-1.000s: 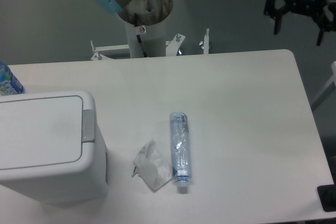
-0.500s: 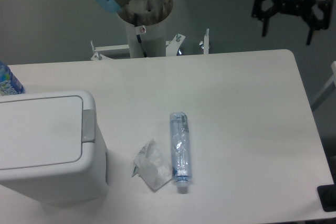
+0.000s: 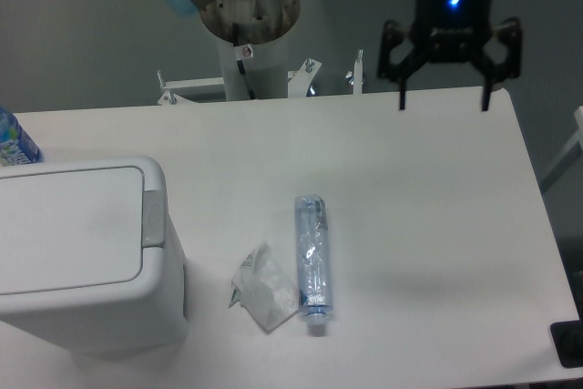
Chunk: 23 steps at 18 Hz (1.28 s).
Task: Open the trash can
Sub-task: 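Move the open gripper across the table toward the white trash bin lid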
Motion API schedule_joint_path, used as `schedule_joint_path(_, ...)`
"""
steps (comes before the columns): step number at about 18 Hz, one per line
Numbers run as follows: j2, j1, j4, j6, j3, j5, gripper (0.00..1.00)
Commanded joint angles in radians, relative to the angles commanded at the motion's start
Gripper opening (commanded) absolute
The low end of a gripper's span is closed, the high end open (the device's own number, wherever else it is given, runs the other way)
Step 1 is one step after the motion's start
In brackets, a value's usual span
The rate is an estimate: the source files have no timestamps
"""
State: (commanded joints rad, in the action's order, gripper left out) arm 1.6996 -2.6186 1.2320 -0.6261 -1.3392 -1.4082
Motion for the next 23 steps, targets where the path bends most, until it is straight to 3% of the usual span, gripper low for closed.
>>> schedule_joint_path(3,0.012,0.008,-0.058,0.063,0.009,0.000,1.00)
schedule_joint_path(16,0.060,0.060,-0.060,0.330,0.037,0.011,1.00)
schedule_joint_path(23,0.103,0.091,-0.112,0.515,0.045,0.195,1.00)
